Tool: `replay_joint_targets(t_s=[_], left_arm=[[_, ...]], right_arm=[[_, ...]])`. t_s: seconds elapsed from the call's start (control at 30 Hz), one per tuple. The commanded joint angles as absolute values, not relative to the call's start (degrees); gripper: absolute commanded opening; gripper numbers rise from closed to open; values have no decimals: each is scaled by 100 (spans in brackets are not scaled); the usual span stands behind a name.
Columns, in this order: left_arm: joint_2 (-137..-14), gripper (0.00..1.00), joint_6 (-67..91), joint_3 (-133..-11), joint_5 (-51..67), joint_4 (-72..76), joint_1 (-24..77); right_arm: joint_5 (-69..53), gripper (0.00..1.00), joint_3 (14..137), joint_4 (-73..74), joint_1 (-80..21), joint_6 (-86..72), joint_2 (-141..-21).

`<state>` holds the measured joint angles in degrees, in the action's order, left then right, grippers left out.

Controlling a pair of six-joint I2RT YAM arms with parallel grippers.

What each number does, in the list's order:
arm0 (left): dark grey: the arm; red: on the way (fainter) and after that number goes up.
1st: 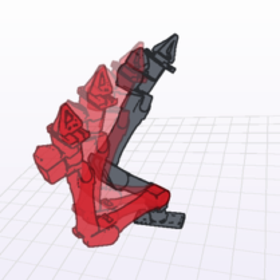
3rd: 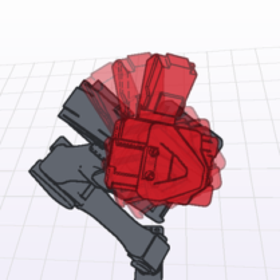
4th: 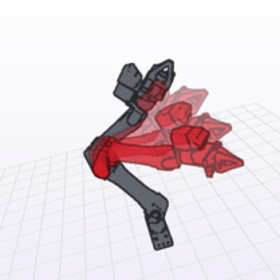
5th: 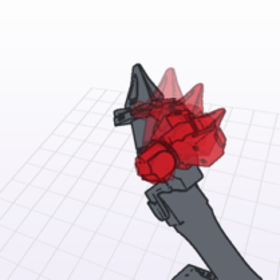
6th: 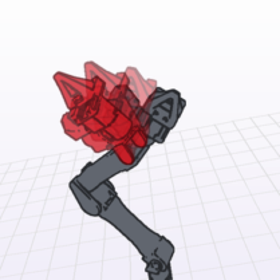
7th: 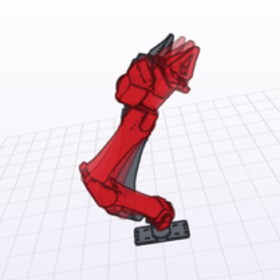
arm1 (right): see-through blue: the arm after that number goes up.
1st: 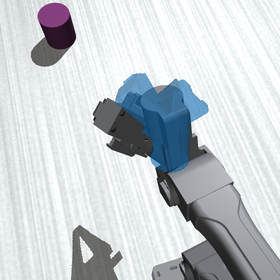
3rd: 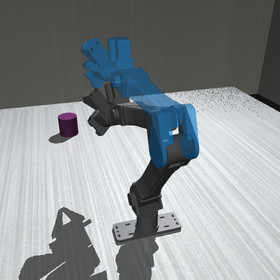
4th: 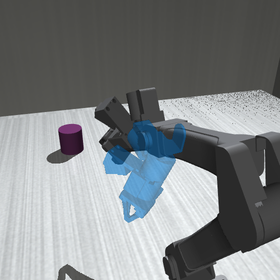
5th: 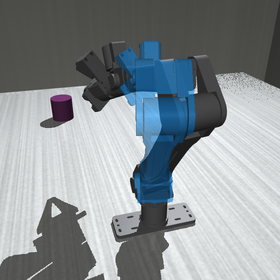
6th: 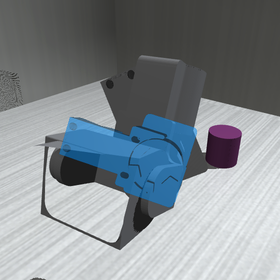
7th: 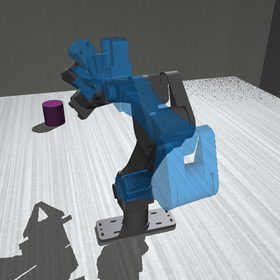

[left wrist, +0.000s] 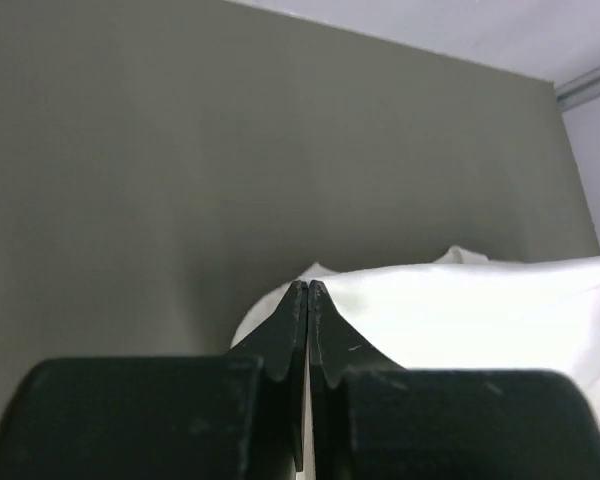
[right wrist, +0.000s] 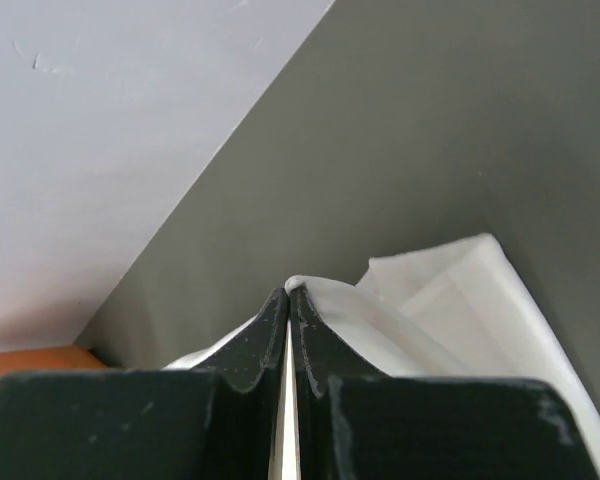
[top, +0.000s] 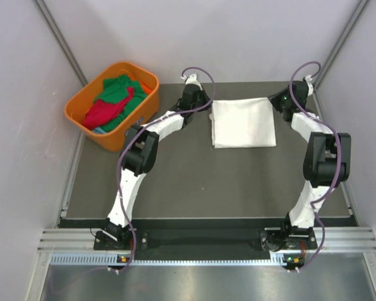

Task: Fold and stack the t-shirts
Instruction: Fold the tshirt

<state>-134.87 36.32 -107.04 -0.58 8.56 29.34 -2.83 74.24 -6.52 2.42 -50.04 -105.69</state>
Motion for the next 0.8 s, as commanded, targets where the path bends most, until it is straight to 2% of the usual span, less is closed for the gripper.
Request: replay_joint_targets(t_s=[0.0, 0.07, 0.13, 0.2, 0.27, 0.33, 0.37, 0.4, 0.43, 0.57, 0.77], left_arm=[[-13877, 0, 3762, -11415, 139, 1635, 2769], [-14272, 4, 3779, -11890, 342, 1687, 2742], [-14615, 16, 3744, -12337, 483, 1696, 2716], [-14721, 19, 3674, -12480, 536, 1688, 2690], [-14669, 23, 3595, -12402, 458, 1696, 2672], [-14468, 30, 3481, -12139, 422, 1731, 2646], [-14362, 37, 3420, -12042, 413, 1714, 2628], [-14126, 39, 3341, -11841, 430, 1679, 2619], [-14002, 40, 3209, -11734, 483, 1574, 2619], [-13457, 40, 3041, -11260, 1001, 1101, 2637], [-12920, 41, 2997, -10293, 1335, 422, 2751]], right_arm=[[-500, 0, 8050, -1195, 281, -4922, -11073], [-606, 0, 8296, -1160, 299, -5009, -11406], [-633, 0, 8402, -1213, 334, -5053, -11566], [-650, 11, 8464, -1248, 378, -5098, -11768], [-894, 32, 8744, -1248, 422, -4993, -12074], [-1256, 32, 9297, -801, 518, -4738, -12338], [-1309, 32, 9368, -687, 553, -4694, -12331], [-1370, 33, 9308, -659, 606, -4641, -12279], [-1536, 33, 9238, -659, 650, -4449, -12217], [-2073, 50, 9114, -90, 765, -3097, -11796], [-3374, 66, 9158, 1080, 905, -2101, -12058]])
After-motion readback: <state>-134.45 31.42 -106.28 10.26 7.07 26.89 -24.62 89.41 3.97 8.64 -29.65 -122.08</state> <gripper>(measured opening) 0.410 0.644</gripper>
